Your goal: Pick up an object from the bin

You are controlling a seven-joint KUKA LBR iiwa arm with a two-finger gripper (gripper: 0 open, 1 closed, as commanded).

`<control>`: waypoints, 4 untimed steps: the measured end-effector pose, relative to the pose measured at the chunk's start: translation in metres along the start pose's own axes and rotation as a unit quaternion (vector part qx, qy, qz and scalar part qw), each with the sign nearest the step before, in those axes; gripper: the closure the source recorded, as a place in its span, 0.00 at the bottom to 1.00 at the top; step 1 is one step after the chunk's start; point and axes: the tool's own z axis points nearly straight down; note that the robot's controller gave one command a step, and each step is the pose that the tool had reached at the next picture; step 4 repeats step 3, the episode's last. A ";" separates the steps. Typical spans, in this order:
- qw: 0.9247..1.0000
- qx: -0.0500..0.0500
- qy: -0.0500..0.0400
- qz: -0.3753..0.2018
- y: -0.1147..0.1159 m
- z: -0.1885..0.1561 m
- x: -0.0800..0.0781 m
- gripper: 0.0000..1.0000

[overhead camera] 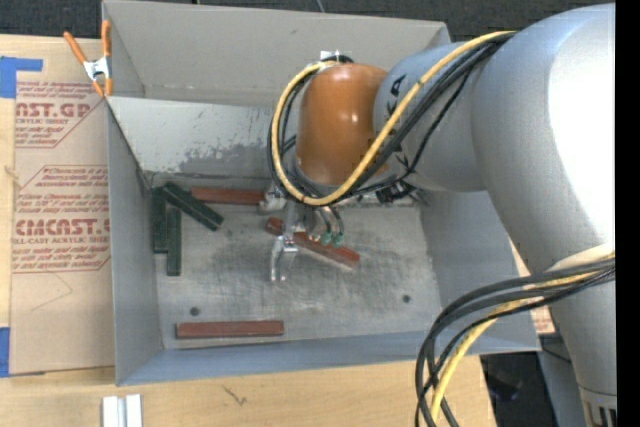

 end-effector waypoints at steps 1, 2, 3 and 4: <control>0.998 -0.001 -0.005 0.057 -0.026 -0.001 0.021 1.00; 0.998 -0.001 -0.005 0.057 -0.026 -0.001 0.021 1.00; 0.999 0.000 0.001 0.053 -0.018 -0.137 0.008 1.00; 0.999 0.000 0.001 0.053 -0.018 -0.137 0.008 1.00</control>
Offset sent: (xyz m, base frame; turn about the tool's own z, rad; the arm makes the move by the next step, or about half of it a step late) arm 0.0000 0.0000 0.0000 0.0000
